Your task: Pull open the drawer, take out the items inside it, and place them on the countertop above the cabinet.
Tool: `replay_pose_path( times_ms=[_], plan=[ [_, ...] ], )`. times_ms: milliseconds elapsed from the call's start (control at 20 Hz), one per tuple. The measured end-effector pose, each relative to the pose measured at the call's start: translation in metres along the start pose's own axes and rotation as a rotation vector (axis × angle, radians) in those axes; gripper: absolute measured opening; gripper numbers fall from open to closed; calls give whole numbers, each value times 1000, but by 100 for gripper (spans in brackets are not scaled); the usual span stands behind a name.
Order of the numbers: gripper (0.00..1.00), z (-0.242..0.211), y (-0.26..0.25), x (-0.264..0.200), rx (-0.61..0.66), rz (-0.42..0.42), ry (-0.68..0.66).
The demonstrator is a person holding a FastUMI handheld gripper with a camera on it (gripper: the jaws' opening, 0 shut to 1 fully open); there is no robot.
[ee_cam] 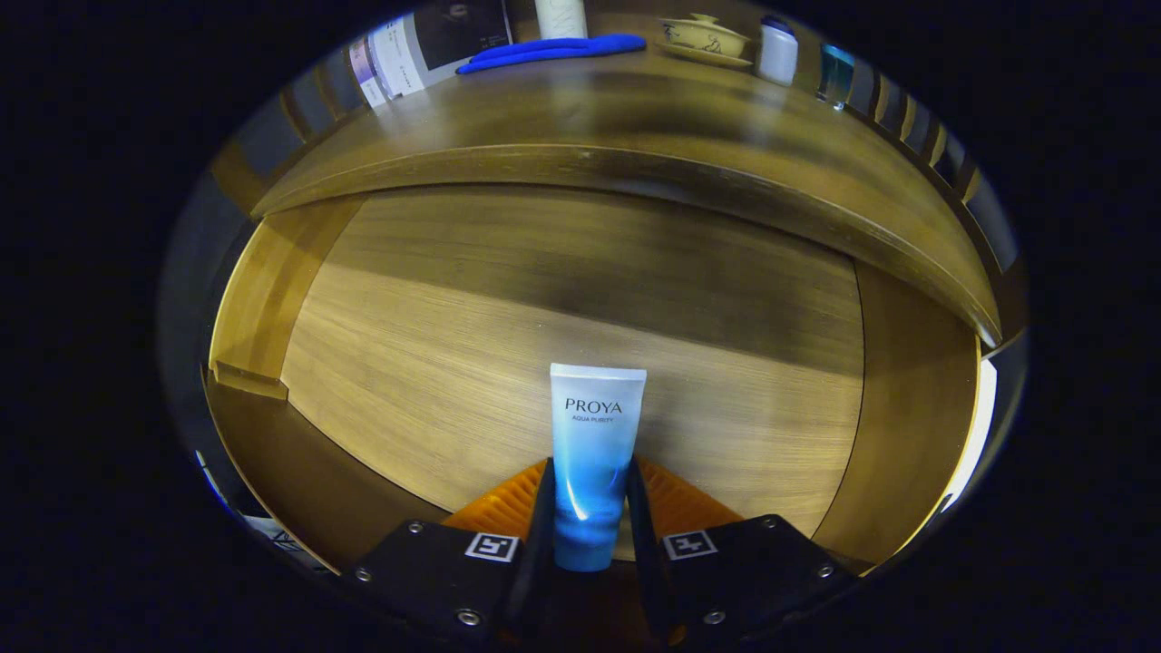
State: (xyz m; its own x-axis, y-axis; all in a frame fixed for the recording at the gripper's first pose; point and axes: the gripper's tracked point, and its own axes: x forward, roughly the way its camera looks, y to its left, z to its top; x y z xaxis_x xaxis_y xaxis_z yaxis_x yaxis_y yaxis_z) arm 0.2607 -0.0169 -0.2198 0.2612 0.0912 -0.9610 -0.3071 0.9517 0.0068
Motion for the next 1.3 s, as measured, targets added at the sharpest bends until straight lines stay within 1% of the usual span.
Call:
replay_pose_path(
  times_ms=[100,350,500,600,800,850,950,1050,1300],
  plan=[
    [41,3,1,-1,48,23,-54],
    [41,23,-1,-15,98,62,-249],
    [41,33,2,-33,70,77,-369],
    [41,38,8,-48,73,96,-445],
    [41,56,17,-79,24,97,-613],
    [41,61,17,-88,6,84,-662],
    [40,73,18,-102,-33,49,-716],
    [41,83,21,-113,-45,35,-731],
    [40,131,23,-133,11,25,-776]
  ],
)
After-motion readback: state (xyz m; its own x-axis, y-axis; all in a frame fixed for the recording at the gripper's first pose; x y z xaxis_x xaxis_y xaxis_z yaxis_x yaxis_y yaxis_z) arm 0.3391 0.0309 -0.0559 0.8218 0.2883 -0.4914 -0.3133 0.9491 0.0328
